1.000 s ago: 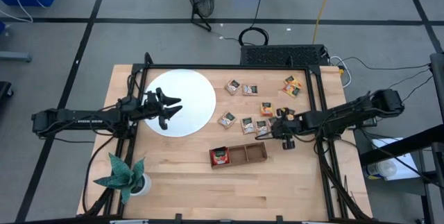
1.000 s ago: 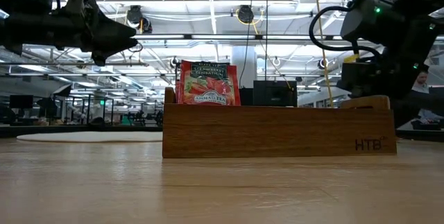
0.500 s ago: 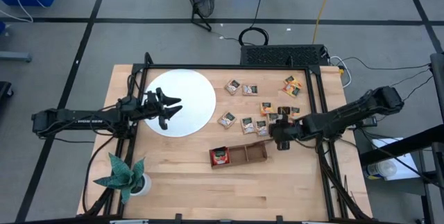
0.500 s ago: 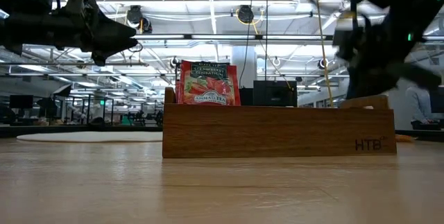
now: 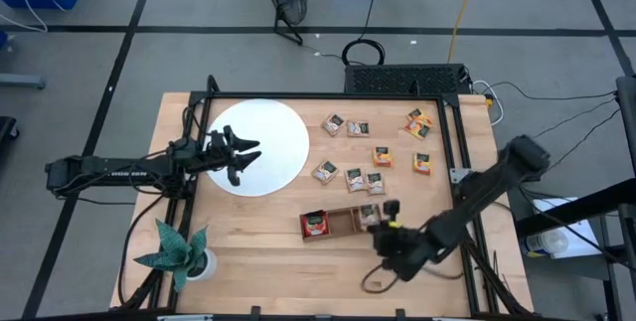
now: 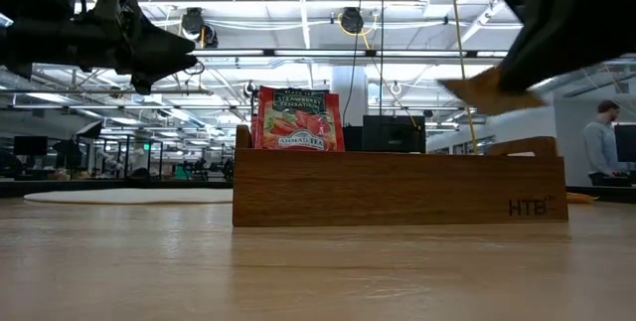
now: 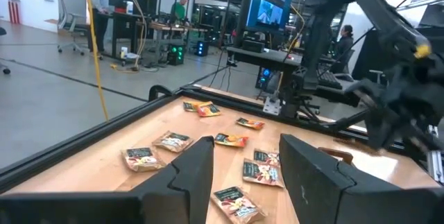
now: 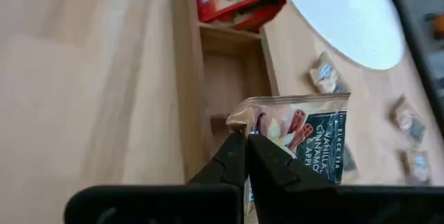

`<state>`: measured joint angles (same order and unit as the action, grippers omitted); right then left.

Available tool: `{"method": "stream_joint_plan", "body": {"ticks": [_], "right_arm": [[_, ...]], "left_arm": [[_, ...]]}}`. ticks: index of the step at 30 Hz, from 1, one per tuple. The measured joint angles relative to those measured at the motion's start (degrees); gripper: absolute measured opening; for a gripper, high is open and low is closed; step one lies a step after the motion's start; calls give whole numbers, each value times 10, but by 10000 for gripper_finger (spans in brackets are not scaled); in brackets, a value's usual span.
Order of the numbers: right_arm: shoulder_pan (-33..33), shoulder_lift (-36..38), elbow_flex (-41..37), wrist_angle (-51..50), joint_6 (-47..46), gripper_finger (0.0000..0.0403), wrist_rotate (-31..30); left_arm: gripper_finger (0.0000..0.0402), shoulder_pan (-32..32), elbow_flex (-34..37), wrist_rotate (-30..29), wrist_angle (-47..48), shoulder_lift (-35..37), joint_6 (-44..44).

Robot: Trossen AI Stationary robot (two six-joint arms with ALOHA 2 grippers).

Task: Pick & Place Tea
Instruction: Put the brown tea bag into the right section of the wooden organizer

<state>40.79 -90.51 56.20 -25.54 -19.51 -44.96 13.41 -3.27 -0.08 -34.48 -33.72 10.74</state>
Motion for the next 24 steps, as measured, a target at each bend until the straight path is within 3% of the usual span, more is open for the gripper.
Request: {"method": "stream_joint_plan", "body": {"ticks": [5, 9, 18, 24], "right_arm": [[-32, -92, 32, -2, 4, 0, -18], [-56, -124, 44, -7, 4, 0, -15], [-65, -133, 44, -13, 8, 5, -15], [-65, -133, 44, -15, 9, 58, -11]], "left_arm": [[166, 0, 0, 0, 0, 0, 0], [166, 0, 0, 0, 0, 0, 0], [166, 0, 0, 0, 0, 0, 0], [166, 0, 0, 0, 0, 0, 0]]}}
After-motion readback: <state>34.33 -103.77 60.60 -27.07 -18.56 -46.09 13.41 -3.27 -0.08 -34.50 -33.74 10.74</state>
